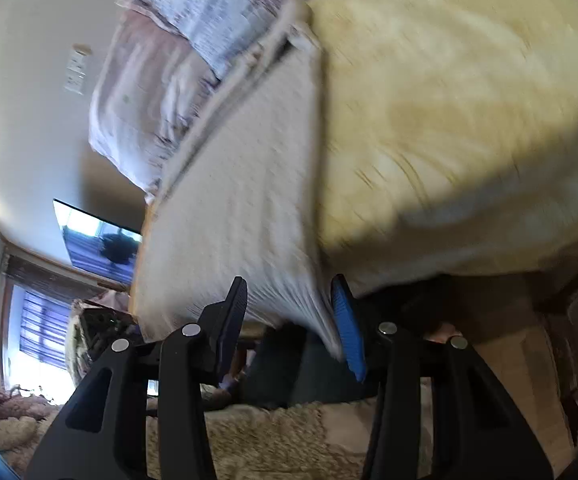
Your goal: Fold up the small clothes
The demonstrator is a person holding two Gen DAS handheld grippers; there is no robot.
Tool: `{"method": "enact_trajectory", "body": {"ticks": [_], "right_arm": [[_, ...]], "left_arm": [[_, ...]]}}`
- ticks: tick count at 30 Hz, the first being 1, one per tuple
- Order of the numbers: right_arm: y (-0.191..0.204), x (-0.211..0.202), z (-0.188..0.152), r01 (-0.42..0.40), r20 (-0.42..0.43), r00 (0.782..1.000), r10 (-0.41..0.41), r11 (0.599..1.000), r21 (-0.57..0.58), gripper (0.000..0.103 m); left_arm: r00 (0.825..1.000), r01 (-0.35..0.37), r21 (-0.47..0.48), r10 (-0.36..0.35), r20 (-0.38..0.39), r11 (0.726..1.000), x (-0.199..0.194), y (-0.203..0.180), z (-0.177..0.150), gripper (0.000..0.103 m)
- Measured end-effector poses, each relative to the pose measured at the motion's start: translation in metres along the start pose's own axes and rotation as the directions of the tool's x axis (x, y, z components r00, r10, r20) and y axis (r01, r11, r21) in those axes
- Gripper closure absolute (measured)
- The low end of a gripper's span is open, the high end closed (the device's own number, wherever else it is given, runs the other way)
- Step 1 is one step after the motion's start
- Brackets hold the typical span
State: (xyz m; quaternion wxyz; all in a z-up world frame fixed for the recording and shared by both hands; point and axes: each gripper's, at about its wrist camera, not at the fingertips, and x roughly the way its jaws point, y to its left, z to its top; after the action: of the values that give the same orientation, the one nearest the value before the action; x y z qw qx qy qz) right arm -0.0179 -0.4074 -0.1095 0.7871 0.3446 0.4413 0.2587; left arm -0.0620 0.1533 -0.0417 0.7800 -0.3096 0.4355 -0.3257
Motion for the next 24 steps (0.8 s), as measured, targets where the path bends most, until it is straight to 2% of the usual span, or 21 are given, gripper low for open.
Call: {"method": "enact_trajectory", "body": {"ticks": [6, 9, 11, 12, 13, 14, 16, 21, 24], "right_arm": [[-0.006, 0.015, 0.001, -0.067, -0.010, 0.998, 0.067, 0.997, -0.024, 0.056], [-0.006, 0.016, -0.001, -0.099, -0.008, 0.995, 0.099, 0.994, -0.052, 0.057], [-0.003, 0.017, -0.004, -0.129, -0.017, 0.992, 0.128, 0.989, -0.074, 0.076], [-0.001, 0.018, -0.007, -0.137, -0.025, 0.990, 0.136, 0.987, -0.082, 0.079], [0.001, 0.018, -0.009, -0.147, -0.034, 0.989, 0.145, 0.984, -0.097, 0.088], [0.004, 0.018, -0.011, -0.157, -0.041, 0.987, 0.153, 0.981, -0.113, 0.091], [0.012, 0.014, -0.013, -0.174, -0.036, 0.985, 0.170, 0.973, -0.151, 0.093], [0.032, 0.002, -0.011, -0.205, -0.001, 0.978, 0.211, 0.952, -0.228, 0.094], [0.043, -0.007, -0.006, -0.215, 0.050, 0.970, 0.236, 0.940, -0.264, 0.095]], "left_arm": [[0.999, 0.010, -0.019, -0.011, -0.037, 1.000, 0.018, 0.008, -0.002, 0.059], [0.999, 0.022, -0.023, -0.023, -0.046, 1.000, 0.026, 0.008, -0.001, 0.064], [0.998, 0.025, -0.027, -0.027, -0.054, 0.999, 0.029, 0.009, -0.001, 0.069], [0.998, 0.024, -0.026, -0.026, -0.064, 0.999, 0.031, 0.009, -0.002, 0.073], [0.997, 0.023, -0.024, -0.025, -0.069, 0.999, 0.031, 0.009, -0.002, 0.078], [0.997, 0.023, -0.019, -0.025, -0.075, 1.000, 0.032, 0.008, -0.003, 0.080], [0.997, 0.024, -0.006, -0.025, -0.078, 1.000, 0.031, 0.007, -0.003, 0.091], [0.998, 0.021, 0.048, -0.018, -0.061, 0.999, 0.024, -0.002, -0.001, 0.095], [0.999, 0.033, 0.067, -0.030, -0.035, 0.997, 0.016, -0.009, 0.005, 0.096]]}}
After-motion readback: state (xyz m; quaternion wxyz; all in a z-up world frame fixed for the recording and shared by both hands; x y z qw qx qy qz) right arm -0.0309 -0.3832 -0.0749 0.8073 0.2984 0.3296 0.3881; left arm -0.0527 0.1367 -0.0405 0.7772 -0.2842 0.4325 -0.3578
